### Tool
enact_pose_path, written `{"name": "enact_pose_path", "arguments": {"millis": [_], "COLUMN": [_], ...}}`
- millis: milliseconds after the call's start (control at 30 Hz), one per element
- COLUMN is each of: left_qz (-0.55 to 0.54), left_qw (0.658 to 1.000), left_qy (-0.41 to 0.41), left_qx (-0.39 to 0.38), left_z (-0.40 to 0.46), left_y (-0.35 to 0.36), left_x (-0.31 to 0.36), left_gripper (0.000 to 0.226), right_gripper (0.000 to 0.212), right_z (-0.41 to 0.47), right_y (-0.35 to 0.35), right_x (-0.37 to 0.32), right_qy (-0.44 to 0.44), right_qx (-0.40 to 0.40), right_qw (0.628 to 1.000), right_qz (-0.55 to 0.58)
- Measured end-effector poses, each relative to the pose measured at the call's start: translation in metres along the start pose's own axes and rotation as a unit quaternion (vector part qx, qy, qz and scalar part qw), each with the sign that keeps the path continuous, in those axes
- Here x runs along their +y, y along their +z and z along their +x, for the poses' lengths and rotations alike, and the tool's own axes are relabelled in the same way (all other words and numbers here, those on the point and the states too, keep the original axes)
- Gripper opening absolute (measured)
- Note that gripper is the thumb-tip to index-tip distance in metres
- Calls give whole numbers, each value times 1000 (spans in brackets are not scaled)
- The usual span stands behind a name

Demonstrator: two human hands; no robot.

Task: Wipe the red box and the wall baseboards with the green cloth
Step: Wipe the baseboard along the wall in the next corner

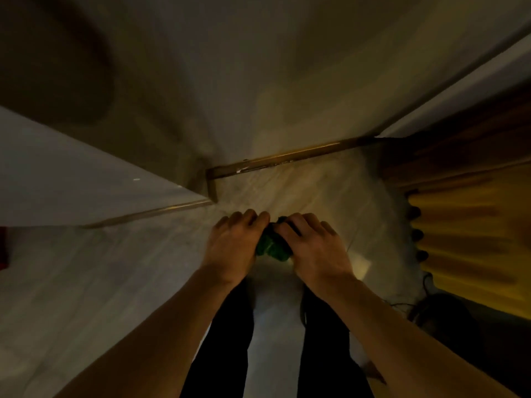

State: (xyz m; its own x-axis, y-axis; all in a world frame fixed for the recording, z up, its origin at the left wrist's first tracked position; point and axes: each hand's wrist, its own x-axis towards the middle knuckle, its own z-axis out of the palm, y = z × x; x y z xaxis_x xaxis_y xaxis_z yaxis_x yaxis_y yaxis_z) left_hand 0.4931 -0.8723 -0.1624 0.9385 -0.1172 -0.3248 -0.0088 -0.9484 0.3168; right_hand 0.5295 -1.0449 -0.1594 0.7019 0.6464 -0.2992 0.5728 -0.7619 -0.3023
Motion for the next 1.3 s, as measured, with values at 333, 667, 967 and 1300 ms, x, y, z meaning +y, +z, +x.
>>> {"name": "enact_pose_path", "arguments": {"millis": [333, 667, 967, 1300], "left_qz": [-47, -55, -50, -42], "left_qw": [994, 991, 980, 971], "left_qy": [-83, -107, -146, -162], "left_qx": [45, 59, 124, 170], "left_z": [42, 110, 176, 210], "left_y": [79, 192, 296, 347], "left_x": [-13, -104, -174, -213], "left_gripper": [53, 55, 48, 51], "right_gripper": [74, 76, 68, 43], "right_z": [53, 154, 243, 283], "right_y": [54, 178, 284, 343], "right_x": [67, 114, 139, 150], "right_qy": [-124, -267, -260, -257], "right_qx": [-34, 13, 17, 128], "right_qw": [991, 958, 956, 944], "right_qz": [-37, -100, -137, -163]}}
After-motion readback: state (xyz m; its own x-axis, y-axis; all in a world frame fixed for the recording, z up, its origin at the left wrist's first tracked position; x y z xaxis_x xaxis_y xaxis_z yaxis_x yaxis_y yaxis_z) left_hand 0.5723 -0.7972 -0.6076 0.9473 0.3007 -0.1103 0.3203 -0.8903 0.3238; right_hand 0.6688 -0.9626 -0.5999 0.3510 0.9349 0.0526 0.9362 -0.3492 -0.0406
